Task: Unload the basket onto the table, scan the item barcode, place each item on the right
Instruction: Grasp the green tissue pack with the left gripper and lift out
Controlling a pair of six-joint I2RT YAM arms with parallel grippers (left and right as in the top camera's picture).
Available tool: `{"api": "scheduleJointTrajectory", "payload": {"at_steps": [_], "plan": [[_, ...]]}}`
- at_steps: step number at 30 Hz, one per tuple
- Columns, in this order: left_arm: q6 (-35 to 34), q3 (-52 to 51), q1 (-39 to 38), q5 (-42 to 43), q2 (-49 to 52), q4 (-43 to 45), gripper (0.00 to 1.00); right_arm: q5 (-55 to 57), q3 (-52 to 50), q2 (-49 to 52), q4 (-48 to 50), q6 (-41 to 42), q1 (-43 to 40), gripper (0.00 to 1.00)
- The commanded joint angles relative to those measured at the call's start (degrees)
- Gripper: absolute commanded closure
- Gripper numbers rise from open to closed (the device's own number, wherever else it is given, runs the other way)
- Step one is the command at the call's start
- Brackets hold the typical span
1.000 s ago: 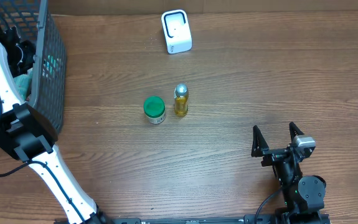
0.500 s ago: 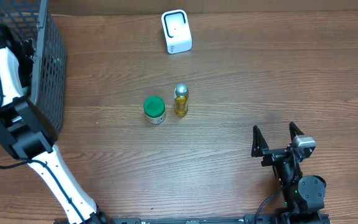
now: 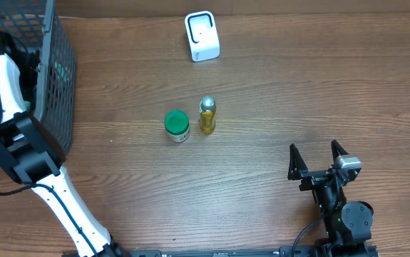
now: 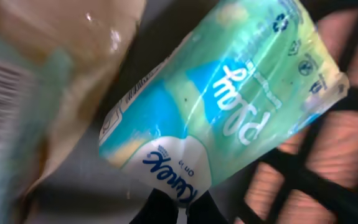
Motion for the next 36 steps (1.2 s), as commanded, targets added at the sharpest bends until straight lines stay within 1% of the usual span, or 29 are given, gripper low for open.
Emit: {"api": "scheduleJointTrajectory", "payload": {"at_steps": [1,5,7,9,11,12,15,17,21,25,32,36], "plan": [[-2.95,8.55,0.33,1.77,-5.16,-2.60,0.96,0.28,-0.61,-0.42,0.33,-0.24,0.37,0.00],[-6.80,12.28,0.35,-1.11,-11.65,-4.76,0.96,0.28,-0.61,-0.42,0.33,-0.24,0.37,0.00],[-8.79,12.44,0.35,-3.41,-15.89,-5.44,0.96,0.31,-0.61,-0.42,0.33,-0.24,0.37,0.00],[-9.38,12.44,0.35,-3.91,-19.58,-6.51,0.96,0.28,-0.61,-0.42,0.33,-0.24,0.37,0.00],[-9.38,12.41,0.35,-1.62,-23.15,-8.33,0.96,0.31,-0.61,-0.42,0.33,-0.24,0.37,0.00],[-9.84,12.41,0.35,2.01,-25.73,-9.57,0.96,0.28,-0.61,-0.42,0.33,-0.24,0.37,0.00],[-9.79,12.41,0.35,8.33,-29.14,-11.41,0.96,0.28,-0.61,-0.42,0.33,-0.24,0.37,0.00],[-9.77,12.41,0.35,10.58,-30.86,-13.18,0.96,0.28,-0.61,-0.42,0.33,-0.24,0.37,0.00],[-9.81,12.41,0.22,11.08,-33.14,-18.29,0.96,0.28,-0.61,-0.42,0.33,-0.24,0.37,0.00],[-9.79,12.41,0.22,14.16,-33.40,-24.76,0.96,0.28,-0.61,-0.42,0.33,-0.24,0.37,0.00],[-9.75,7.52,-0.63,20.85,-34.71,-24.79,0.96,0.28,-0.61,-0.42,0.33,-0.24,0.37,0.00],[-9.73,1.51,-2.78,20.70,-37.62,-24.79,0.96,0.28,-0.61,-0.42,0.33,-0.24,0.37,0.00]]}}
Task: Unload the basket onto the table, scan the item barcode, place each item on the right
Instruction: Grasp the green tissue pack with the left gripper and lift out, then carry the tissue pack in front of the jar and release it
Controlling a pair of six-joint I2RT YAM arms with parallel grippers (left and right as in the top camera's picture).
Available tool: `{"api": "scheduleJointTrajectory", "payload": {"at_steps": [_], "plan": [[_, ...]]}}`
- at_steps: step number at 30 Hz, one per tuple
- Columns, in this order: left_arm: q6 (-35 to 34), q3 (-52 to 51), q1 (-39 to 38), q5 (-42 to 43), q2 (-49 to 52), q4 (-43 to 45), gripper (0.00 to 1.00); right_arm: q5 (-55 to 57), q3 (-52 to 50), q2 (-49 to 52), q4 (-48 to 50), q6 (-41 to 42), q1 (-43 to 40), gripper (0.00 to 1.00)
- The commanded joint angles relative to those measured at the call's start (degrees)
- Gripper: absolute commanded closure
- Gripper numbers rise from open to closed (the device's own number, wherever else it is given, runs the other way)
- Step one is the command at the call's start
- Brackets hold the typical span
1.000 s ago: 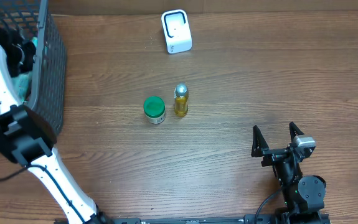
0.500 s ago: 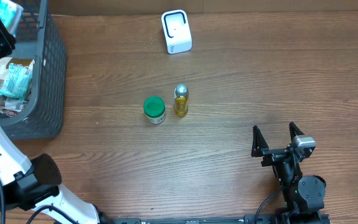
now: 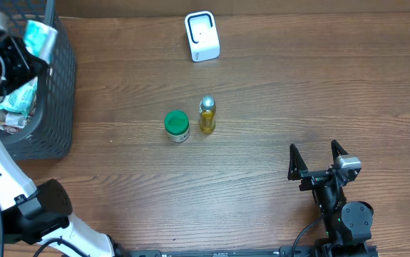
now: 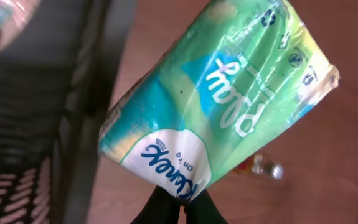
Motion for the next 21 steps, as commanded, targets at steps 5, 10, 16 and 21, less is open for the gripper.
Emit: {"api": "scheduleJointTrajectory", "payload": {"at_steps": [5,10,16,21], "plan": [[-0.92,-12.26,-6.14,3.04,-7.67,-0.11,0.96,0.26,-0.61,-0.42,0.31,-0.24,0.39,0.00],[0.37,-19.34,-12.15,0.90,-10.47,-0.11,0.96,0.26,-0.61,-0.42,0.31,-0.24,0.39,0.00],[0.33,-27.54,-19.43,-2.14,-11.74,-0.11,0.96,0.26,-0.61,-0.42,0.31,-0.24,0.39,0.00],[-1.07,-33.57,-24.76,-2.10,-11.74,0.63,0.96,0.26,-0.61,-0.42,0.31,-0.24,0.39,0.00]]}}
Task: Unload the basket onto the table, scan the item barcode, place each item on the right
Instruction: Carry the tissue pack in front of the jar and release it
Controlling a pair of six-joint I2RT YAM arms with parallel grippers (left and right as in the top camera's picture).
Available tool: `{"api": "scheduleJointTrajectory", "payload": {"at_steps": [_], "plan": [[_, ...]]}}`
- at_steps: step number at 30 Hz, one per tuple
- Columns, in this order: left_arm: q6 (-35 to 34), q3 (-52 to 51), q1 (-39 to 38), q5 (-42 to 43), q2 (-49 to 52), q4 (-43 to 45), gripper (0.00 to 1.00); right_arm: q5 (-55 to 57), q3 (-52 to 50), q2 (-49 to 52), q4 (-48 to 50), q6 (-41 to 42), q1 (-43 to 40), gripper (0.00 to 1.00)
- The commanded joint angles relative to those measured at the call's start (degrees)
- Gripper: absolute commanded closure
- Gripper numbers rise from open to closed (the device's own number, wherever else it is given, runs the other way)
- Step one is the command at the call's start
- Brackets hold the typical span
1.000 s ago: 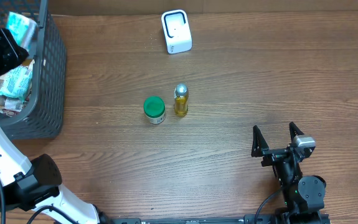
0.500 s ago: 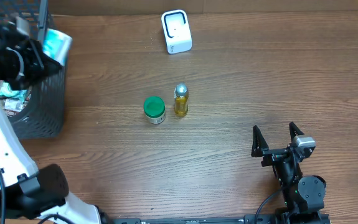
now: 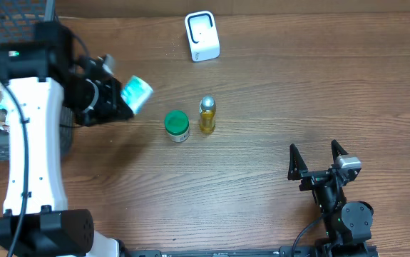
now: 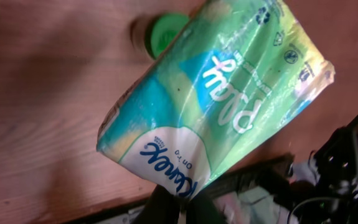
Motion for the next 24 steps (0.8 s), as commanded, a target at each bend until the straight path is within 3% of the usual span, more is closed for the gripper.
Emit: {"api": "scheduleJointTrajectory", "payload": {"at_steps": [1,5,15,20,24], "plan": [[-1.38,-3.78,-3.87,-0.66,-1.18,1.16,0.96,0.28,-0.61,-0.42,0.31,-0.22,0.37,0.00],[-6.60,-7.58,-7.72,-1.20,-1.16,5.18,0.96,0.26,-0.61,-0.42,0.31,-0.22,0.37,0.00],[-37.16,-16.26,-19.21,-15.96,-1.16,9.84,0.96,0.28,-0.61,-0.42,0.31,-0.22,0.37,0.00],[-43.58,-16.35,-23.21,-18.25,-1.16,10.54,0.96,0.28,-0.61,-0.42,0.31,-0.22,0.37,0.00],[-44.30,-16.35,-25.59,-18.40,-1.16,10.58,0.96,0.26,-0.61,-0.42,0.31,-0.22,0.37,0.00]]}}
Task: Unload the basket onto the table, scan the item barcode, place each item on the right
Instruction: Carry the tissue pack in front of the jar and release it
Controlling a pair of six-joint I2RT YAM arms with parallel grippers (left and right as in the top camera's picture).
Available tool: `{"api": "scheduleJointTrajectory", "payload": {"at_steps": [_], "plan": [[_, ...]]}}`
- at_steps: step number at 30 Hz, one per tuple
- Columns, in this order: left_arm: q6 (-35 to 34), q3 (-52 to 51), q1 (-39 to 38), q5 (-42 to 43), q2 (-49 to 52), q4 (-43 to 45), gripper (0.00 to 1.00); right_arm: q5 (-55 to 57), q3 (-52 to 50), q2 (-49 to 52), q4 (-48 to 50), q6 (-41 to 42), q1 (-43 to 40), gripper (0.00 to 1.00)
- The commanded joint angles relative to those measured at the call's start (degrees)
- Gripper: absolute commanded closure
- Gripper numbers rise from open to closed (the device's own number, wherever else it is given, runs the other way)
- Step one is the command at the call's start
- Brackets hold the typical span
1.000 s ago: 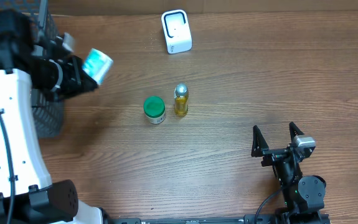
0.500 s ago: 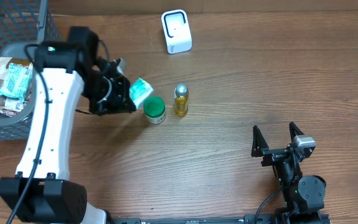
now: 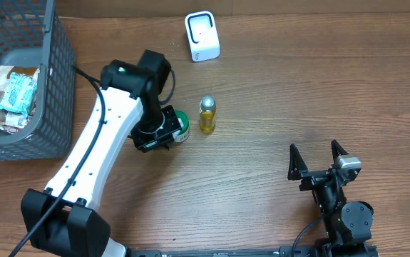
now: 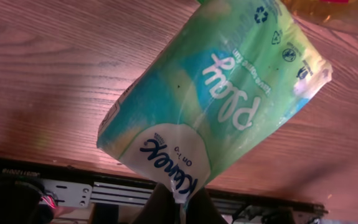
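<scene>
A green and blue Kleenex tissue pack [image 4: 216, 106] fills the left wrist view, pinched at its lower edge by my left gripper [image 4: 180, 200], which is shut on it. Overhead, my left gripper [image 3: 156, 134] sits mid-table against the left side of a green-lidded jar [image 3: 180, 123], and the wrist hides the pack there. The white scanner [image 3: 202, 36] stands at the table's far edge, well beyond the gripper. My right gripper [image 3: 314, 154] rests open and empty at the front right.
A small yellow bottle with a silver cap [image 3: 207, 114] stands just right of the jar. A dark wire basket [image 3: 48, 107] holding several packets sits at the far left. The wooden table [image 3: 276, 86] runs between these things.
My left gripper, still shut on the tissue pack, has moved right from a spot left of the green-lidded jar to right against it. The pack no longer shows overhead. The right arm is unchanged.
At first my left gripper was down in the basket, shut on the tissue pack. It then held the pack above the basket's rim, later over the table left of the jar, and now mid-table beside the jar. The right gripper stayed open throughout.
</scene>
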Motion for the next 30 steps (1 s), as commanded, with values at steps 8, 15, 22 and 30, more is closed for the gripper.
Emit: {"api": "scheduleJointTrajectory", "payload": {"at_steps": [8,15,22,30], "plan": [[-4.61,-0.31,-5.90,-4.33,-1.11,2.95,0.60,0.28,-0.61,-0.42,0.35,-0.24,0.39,0.00],[-4.22,-0.31,-6.67,-5.40,-1.11,6.12,0.50,0.28,-0.61,-0.42,0.35,-0.24,0.39,0.00],[3.23,-0.31,-6.67,-5.33,-1.11,7.89,0.56,0.26,-0.61,-0.42,0.35,-0.24,0.39,0.00],[11.50,-0.31,-6.80,-5.40,-1.11,4.28,0.93,0.26,-0.61,-0.42,0.35,-0.24,0.39,0.00]]}}
